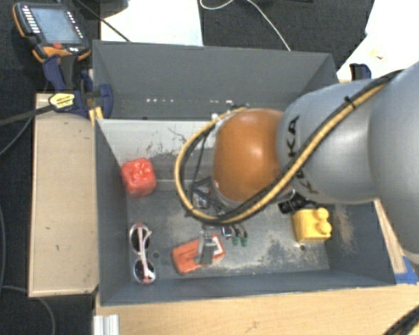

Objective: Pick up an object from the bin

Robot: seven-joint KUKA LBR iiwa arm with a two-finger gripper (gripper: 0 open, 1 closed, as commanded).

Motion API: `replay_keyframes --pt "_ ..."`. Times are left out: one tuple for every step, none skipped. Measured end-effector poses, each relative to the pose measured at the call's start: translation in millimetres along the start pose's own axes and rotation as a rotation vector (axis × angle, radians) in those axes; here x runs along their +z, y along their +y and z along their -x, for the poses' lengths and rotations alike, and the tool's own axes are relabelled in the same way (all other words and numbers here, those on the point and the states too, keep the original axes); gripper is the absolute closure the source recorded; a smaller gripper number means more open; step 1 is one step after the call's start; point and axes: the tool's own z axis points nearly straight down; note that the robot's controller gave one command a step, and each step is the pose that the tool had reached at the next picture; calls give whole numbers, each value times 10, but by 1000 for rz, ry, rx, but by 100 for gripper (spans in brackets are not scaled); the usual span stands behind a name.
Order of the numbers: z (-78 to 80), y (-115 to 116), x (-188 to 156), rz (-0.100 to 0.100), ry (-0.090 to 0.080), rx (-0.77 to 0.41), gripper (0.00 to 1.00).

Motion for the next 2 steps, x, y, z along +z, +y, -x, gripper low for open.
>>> replay_keyframes --pt "20 -9 -46 2 -8 7 0" --pt "21 -10 -40 1 -8 10 0"
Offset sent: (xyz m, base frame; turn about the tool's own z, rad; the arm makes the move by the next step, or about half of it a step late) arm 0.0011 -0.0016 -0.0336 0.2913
